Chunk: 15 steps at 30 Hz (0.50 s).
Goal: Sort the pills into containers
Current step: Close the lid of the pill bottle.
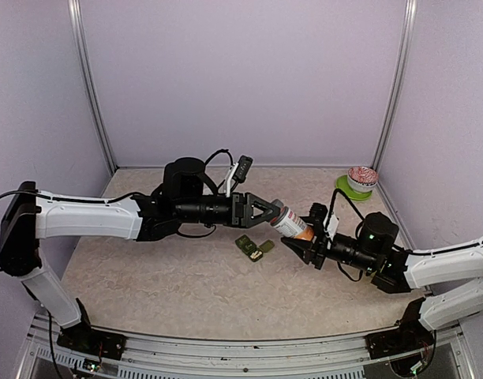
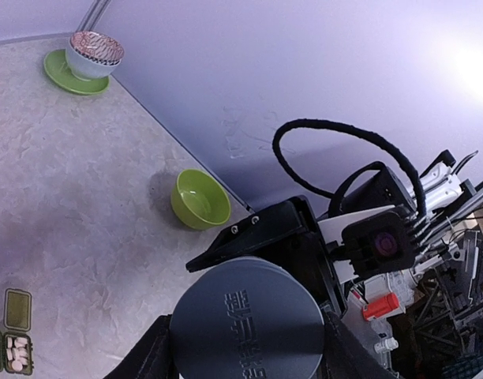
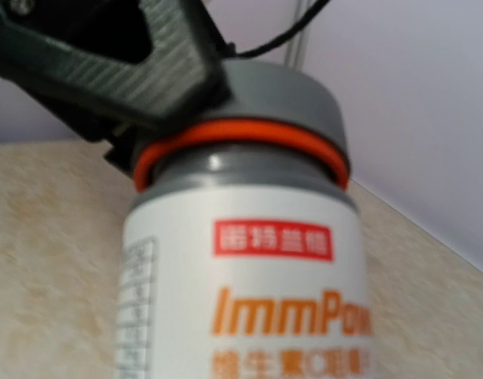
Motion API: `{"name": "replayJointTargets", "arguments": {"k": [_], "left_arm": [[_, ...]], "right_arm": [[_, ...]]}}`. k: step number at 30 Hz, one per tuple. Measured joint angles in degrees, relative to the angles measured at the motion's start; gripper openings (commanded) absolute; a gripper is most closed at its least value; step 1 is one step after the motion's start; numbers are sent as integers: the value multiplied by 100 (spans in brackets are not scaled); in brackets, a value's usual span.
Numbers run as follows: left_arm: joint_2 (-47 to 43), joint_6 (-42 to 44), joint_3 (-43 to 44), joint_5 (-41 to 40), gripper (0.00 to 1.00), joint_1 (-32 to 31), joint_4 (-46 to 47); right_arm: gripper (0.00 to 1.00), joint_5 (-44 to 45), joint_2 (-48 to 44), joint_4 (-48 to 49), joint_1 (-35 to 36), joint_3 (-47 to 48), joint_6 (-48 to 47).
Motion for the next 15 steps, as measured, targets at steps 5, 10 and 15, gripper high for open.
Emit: {"name": "replayJointTargets", "arguments": {"k": [5,10,15], "left_arm": [[68,-229,9,-131,44,13,-48],[107,-402,9,-269,44,11,-59],[109,-595,9,-361,44,-4,20]], "right_arm": [[0,391,0,-240,83,59,-352],[0,841,2,-323,219,87,-605],[0,1128,7,-251,302,87,-627]]}}
